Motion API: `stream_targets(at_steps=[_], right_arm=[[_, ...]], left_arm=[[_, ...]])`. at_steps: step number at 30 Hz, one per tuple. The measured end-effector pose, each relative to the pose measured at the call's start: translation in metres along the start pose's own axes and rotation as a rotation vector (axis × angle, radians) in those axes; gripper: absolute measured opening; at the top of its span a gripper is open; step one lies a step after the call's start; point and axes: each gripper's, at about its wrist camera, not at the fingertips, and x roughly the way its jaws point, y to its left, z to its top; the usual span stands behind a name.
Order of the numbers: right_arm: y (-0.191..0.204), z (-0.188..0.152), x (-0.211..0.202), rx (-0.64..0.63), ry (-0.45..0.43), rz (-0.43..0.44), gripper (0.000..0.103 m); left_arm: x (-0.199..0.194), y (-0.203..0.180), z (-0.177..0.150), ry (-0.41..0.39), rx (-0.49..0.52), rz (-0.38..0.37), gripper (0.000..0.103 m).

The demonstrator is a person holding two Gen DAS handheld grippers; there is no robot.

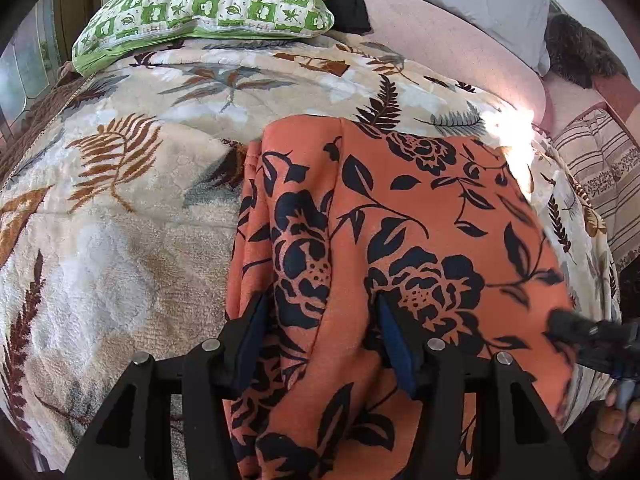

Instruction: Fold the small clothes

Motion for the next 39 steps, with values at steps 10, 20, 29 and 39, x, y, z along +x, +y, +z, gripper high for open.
stream_targets(at_steps=[10,20,29,39], right_arm=[[-0.003,0.037,-0.009,0.023,-0.065,0.044,0.082],[0.026,0.065,0.033,-0.194,-0.028,-0.242,0.038],[0.014,0.088,0.017,-0.07,-0.09,-0.084,0.082],[0.027,0.104,0.047,-0.112,-0.024,-0.242,0.039]], left_arm=[[-0.002,0.0,-0.004,-0.02,0.01,-0.013,0.058],[-0.003,0.002,-0.006,-0.032,0.015,-0.027,0.058],[-0.004,0.002,-0.007,-0.034,0.004,-0.036,0.058],[-0.003,0.001,-0.006,-0.038,0.01,-0.032,0.059]])
